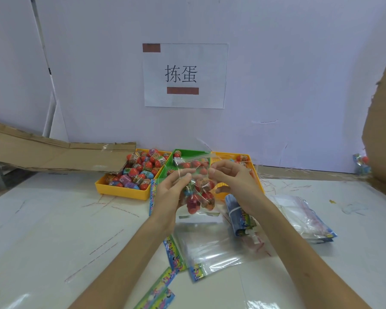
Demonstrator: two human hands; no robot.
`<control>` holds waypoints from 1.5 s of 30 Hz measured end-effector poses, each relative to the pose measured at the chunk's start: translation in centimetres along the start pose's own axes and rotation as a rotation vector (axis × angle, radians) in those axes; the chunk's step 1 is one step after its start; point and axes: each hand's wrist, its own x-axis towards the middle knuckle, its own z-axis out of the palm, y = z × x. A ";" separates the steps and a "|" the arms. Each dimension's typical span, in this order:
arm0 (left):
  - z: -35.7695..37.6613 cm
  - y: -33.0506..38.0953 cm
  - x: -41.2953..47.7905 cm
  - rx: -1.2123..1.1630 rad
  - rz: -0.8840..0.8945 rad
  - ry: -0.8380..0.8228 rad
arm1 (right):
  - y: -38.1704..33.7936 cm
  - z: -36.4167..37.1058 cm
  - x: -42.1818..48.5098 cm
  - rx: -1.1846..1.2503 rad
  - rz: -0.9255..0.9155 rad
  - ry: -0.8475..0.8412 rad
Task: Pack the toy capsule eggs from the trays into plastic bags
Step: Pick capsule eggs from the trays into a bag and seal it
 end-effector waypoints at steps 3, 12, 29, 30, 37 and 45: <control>0.1 0.1 0.0 -0.045 -0.016 0.052 | -0.1 0.0 0.0 0.022 -0.006 0.020; 0.4 0.7 -0.3 -0.097 0.009 -0.004 | 0.2 0.1 0.2 0.004 -0.023 0.093; 0.2 0.6 -0.1 -0.370 -0.076 -0.172 | -0.3 0.6 -0.4 0.000 -0.124 0.063; 0.1 0.6 -0.1 -0.384 -0.080 -0.189 | -0.3 0.5 -0.4 -0.005 -0.138 0.074; 0.1 0.5 0.0 -0.221 -0.088 -0.188 | -0.4 0.3 -0.5 -0.033 -0.183 0.059; 0.0 0.1 0.3 -0.120 0.029 0.057 | 0.6 0.7 0.0 -0.208 -0.126 -0.009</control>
